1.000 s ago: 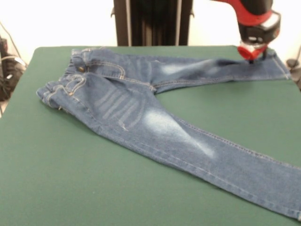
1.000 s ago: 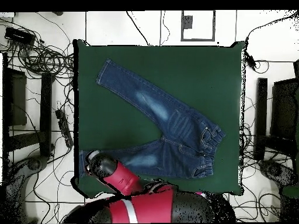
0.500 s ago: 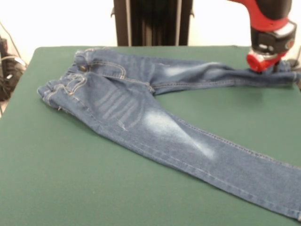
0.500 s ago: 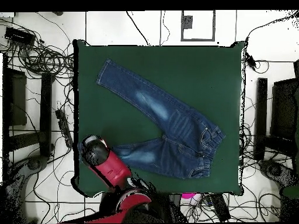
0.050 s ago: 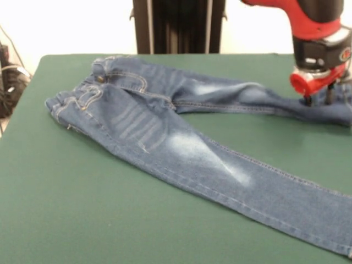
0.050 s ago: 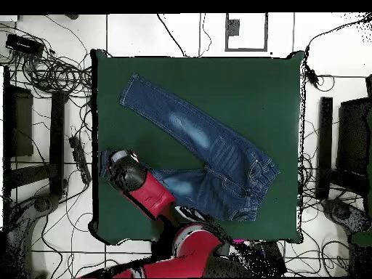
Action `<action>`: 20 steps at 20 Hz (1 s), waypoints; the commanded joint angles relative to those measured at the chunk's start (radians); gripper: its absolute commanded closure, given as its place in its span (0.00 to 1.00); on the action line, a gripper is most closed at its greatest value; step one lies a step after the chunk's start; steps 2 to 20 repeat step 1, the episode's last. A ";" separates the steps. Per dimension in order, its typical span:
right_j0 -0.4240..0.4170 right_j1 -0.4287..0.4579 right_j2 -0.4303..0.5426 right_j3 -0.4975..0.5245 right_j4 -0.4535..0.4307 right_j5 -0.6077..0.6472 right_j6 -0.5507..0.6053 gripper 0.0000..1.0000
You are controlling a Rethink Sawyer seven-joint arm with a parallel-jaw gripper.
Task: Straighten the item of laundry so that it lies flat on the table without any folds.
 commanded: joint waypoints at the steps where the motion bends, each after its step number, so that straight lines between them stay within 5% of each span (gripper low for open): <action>1: 0.015 0.238 0.187 0.079 -0.235 -0.296 0.178 0.00; 20: 0.015 0.238 0.187 0.079 -0.235 -0.296 0.178 0.00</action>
